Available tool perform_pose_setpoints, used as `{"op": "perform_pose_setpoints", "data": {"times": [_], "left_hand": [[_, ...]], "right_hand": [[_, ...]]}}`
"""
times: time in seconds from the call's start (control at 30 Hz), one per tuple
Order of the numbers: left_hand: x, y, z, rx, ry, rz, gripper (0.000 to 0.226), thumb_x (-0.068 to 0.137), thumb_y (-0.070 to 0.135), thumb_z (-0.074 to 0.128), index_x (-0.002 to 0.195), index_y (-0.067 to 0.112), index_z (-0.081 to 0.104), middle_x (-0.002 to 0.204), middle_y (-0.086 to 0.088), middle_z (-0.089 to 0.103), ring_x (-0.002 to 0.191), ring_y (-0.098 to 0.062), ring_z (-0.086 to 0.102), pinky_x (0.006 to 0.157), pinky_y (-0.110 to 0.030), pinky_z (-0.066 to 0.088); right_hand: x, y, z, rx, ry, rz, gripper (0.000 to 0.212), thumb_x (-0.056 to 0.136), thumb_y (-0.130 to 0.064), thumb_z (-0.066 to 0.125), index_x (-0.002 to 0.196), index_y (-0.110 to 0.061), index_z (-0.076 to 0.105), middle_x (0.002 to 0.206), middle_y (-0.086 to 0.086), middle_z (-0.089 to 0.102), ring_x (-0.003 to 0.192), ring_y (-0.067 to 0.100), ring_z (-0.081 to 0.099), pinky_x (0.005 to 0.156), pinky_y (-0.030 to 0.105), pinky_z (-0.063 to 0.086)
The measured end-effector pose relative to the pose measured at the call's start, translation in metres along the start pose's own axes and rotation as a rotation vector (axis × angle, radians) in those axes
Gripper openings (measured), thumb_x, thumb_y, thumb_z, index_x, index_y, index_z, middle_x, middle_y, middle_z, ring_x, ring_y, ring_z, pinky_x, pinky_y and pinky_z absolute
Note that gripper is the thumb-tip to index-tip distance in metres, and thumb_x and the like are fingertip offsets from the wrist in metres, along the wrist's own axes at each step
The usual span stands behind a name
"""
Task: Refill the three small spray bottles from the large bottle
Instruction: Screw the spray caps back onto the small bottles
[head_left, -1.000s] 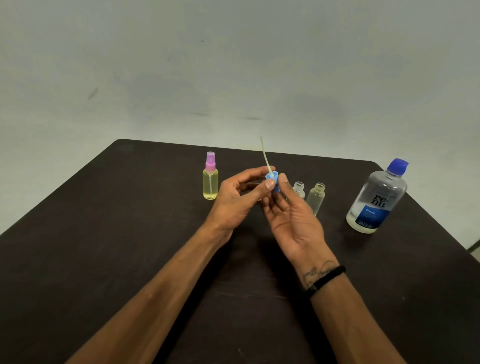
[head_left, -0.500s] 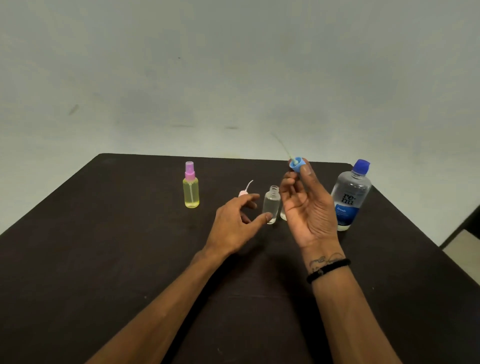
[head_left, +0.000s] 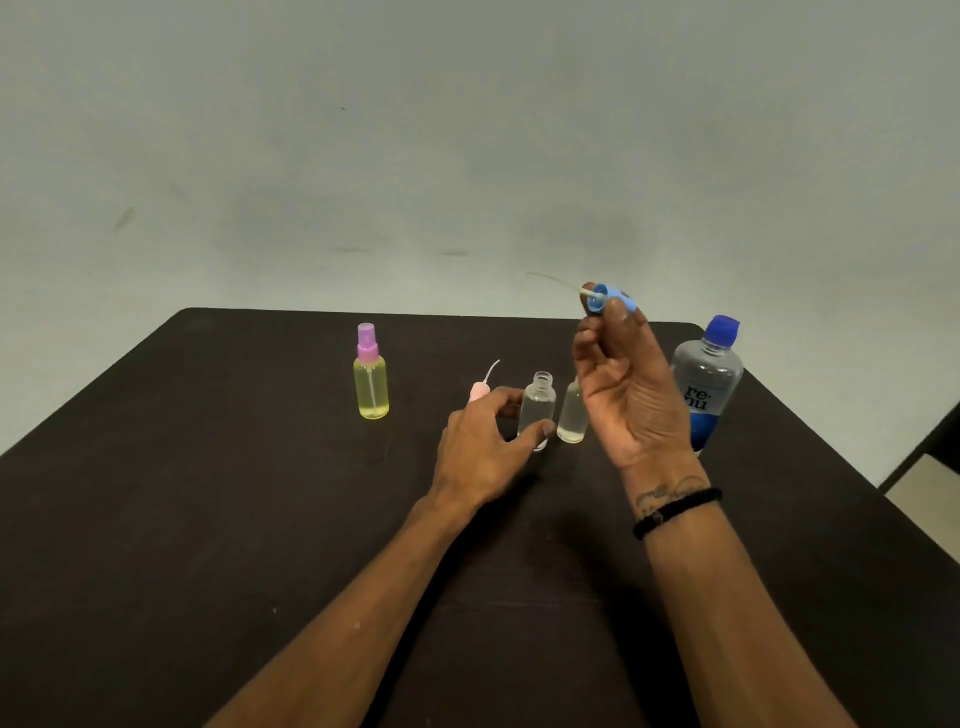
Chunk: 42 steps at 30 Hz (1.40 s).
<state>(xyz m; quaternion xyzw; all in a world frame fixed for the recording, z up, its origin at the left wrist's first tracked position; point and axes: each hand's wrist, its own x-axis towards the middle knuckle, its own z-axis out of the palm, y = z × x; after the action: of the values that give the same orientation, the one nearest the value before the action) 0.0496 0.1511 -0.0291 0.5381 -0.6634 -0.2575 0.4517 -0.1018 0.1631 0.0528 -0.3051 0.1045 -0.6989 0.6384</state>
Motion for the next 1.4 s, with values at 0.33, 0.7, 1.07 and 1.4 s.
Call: {"op": "perform_pose_setpoints", "data": {"times": [0.33, 0.7, 1.07, 1.4], "left_hand": [[-0.006, 0.003, -0.004, -0.077, 0.2, 0.075, 0.042, 0.091, 0.048, 0.076, 0.127, 0.026, 0.07, 0.107, 0.017, 0.073, 0.083, -0.002, 0.065, 0.069, -0.013, 0.052], [-0.006, 0.0, -0.004, -0.032, 0.291, 0.071, 0.049, 0.09, 0.053, 0.075, 0.132, 0.029, 0.068, 0.106, 0.014, 0.068, 0.093, -0.011, 0.061, 0.085, -0.041, 0.058], [-0.01, 0.002, 0.0, -0.001, 0.231, 0.206, 0.048, 0.089, 0.045, 0.08, 0.131, 0.027, 0.069, 0.115, 0.015, 0.07, 0.1, -0.007, 0.06, 0.087, -0.038, 0.057], [-0.013, 0.011, -0.004, -0.103, 0.137, 0.322, 0.044, 0.093, 0.029, 0.08, 0.133, 0.013, 0.068, 0.12, 0.006, 0.076, 0.105, -0.003, 0.071, 0.089, -0.008, 0.052]], "right_hand": [[-0.004, -0.021, -0.013, -0.528, 0.16, -0.283, 0.035, 0.09, -0.023, 0.076, 0.121, -0.009, 0.071, 0.112, 0.006, 0.078, 0.082, 0.015, 0.065, 0.075, 0.029, 0.057], [-0.006, -0.015, -0.015, -0.994, 0.196, -0.476, 0.025, 0.091, -0.027, 0.081, 0.114, -0.02, 0.074, 0.114, -0.011, 0.08, 0.105, 0.016, 0.077, 0.08, 0.034, 0.064], [-0.01, -0.005, -0.01, -1.101, 0.115, -0.41, 0.039, 0.086, -0.024, 0.089, 0.122, -0.019, 0.074, 0.109, -0.005, 0.08, 0.103, 0.012, 0.077, 0.085, 0.022, 0.061], [-0.009, -0.003, -0.017, -1.15, 0.07, -0.32, 0.039, 0.091, -0.019, 0.084, 0.128, -0.013, 0.073, 0.111, -0.003, 0.081, 0.106, 0.009, 0.077, 0.094, 0.035, 0.063]]}}
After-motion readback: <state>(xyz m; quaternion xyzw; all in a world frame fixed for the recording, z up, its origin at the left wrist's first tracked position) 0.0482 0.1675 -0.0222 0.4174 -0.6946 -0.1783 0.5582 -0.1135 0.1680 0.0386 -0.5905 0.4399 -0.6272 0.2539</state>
